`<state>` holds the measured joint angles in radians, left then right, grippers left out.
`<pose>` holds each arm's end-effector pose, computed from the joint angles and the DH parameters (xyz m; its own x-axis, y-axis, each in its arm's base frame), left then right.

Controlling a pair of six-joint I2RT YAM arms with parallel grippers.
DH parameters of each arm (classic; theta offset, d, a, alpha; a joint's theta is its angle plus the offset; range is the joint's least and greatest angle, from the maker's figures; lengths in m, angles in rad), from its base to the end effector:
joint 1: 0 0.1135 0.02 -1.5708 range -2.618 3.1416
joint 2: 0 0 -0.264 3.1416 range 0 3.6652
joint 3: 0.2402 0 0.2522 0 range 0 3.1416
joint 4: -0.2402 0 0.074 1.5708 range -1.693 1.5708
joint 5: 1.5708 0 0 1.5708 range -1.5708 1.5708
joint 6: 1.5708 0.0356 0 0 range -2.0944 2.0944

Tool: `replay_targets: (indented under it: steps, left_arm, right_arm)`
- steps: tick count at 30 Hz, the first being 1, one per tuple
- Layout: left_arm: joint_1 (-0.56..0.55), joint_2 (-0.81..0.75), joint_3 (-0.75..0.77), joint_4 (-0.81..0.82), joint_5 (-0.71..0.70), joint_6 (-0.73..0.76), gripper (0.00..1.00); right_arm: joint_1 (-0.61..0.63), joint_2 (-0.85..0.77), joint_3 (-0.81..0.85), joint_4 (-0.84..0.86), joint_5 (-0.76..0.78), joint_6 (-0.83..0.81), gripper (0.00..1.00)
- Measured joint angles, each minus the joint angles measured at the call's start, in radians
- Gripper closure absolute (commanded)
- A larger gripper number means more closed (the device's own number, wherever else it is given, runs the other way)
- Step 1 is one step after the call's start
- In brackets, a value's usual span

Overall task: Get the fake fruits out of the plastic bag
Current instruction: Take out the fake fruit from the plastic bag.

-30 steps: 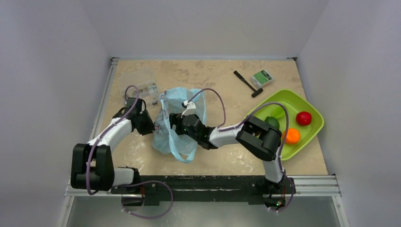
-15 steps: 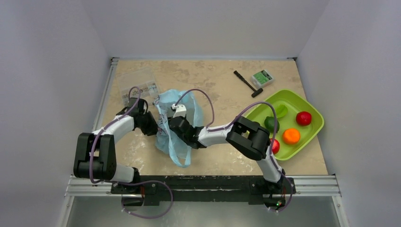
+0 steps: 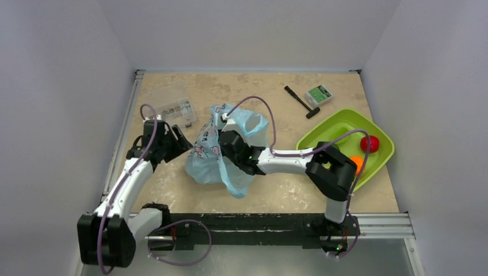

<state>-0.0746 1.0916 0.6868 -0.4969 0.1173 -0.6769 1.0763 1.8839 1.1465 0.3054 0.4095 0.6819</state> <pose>0.2140 -0.0202 0.2207 -0.7015 -0.5714 -0.4260 -0.3758 0.8044 -0.4601 0.2117 0.3628 0.1997 -0.5550 0.1889 -0.8101 -0.3684 0.8174 0.4429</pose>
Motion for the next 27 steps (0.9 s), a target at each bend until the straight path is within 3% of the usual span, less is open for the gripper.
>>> replay_targets:
  steps: [6,13,16,22,27]
  left_arm:
    - [-0.014,-0.273,-0.023,-0.022,0.015,0.034,0.29]
    - [-0.224,-0.503,-0.098,-0.005,0.066,0.054,0.16]
    - [-0.255,-0.575,-0.135,0.034,0.077,0.061,0.11]
    - [-0.271,-0.497,-0.146,0.117,0.097,0.079,0.09]
    - [-0.289,-0.385,-0.168,0.214,0.120,0.093,0.15]
  right_arm:
    - [-0.044,-0.156,-0.042,0.000,0.030,0.018,1.00]
    - [-0.072,-0.168,-0.033,-0.092,0.045,0.021,1.00]
    - [-0.090,-0.168,-0.033,-0.114,0.023,0.024,1.00]
    - [-0.108,-0.168,-0.033,-0.129,-0.048,0.042,1.00]
    - [-0.109,-0.169,-0.033,-0.133,-0.106,0.060,1.00]
